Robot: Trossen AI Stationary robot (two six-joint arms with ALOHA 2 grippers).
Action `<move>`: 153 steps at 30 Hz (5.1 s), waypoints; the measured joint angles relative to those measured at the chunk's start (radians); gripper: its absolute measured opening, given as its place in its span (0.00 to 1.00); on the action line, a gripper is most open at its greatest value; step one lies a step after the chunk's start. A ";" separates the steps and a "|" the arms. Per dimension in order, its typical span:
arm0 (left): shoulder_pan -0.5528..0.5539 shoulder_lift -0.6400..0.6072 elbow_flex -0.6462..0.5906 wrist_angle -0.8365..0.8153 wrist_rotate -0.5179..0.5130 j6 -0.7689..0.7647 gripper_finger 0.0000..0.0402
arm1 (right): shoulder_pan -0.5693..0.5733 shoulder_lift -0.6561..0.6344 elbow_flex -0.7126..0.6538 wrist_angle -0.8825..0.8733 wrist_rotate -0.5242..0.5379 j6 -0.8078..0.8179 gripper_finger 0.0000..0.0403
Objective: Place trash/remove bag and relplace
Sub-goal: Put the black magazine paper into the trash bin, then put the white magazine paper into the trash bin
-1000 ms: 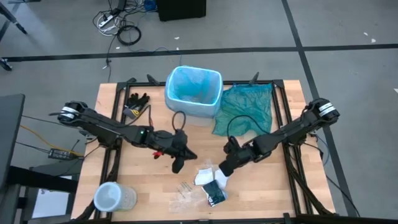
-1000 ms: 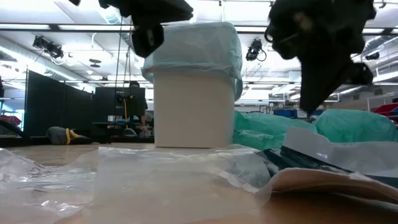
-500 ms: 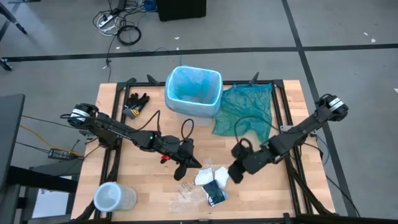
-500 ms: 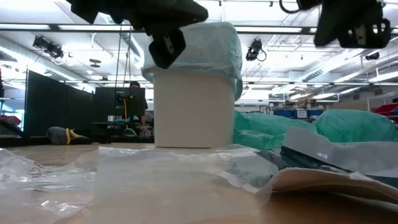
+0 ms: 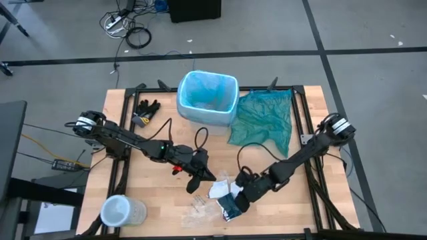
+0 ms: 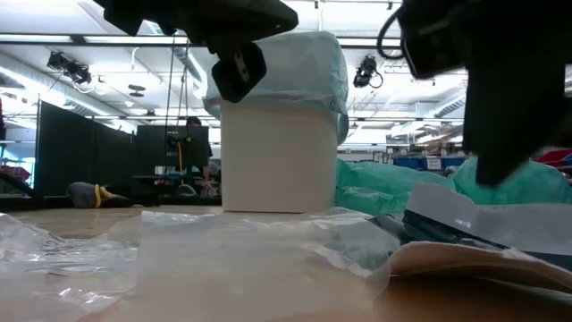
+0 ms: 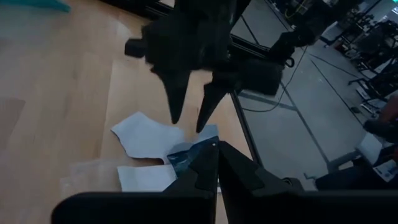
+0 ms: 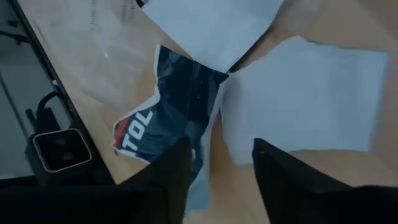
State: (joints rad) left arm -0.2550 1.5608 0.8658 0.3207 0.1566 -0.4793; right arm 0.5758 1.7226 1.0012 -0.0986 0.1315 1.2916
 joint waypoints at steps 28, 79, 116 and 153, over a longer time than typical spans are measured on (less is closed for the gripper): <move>0.000 0.000 0.000 -0.008 -0.027 0.000 0.05 | -0.002 0.157 0.039 0.084 0.013 0.073 0.19; 0.079 -0.163 0.000 0.155 0.038 -0.075 0.05 | -0.645 -0.280 0.737 -0.555 0.294 -0.829 0.00; 0.088 -0.162 0.000 0.011 -0.055 -0.099 0.05 | -0.387 -0.542 0.344 -1.040 -0.011 -0.383 0.43; 0.088 -0.162 0.000 -0.004 -0.001 -0.077 0.05 | 0.194 -0.137 -0.314 0.038 0.604 0.888 0.42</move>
State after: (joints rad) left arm -0.1671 1.3991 0.8658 0.3170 0.1560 -0.5568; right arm 0.7695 1.5857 0.6875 -0.0603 0.7352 2.1797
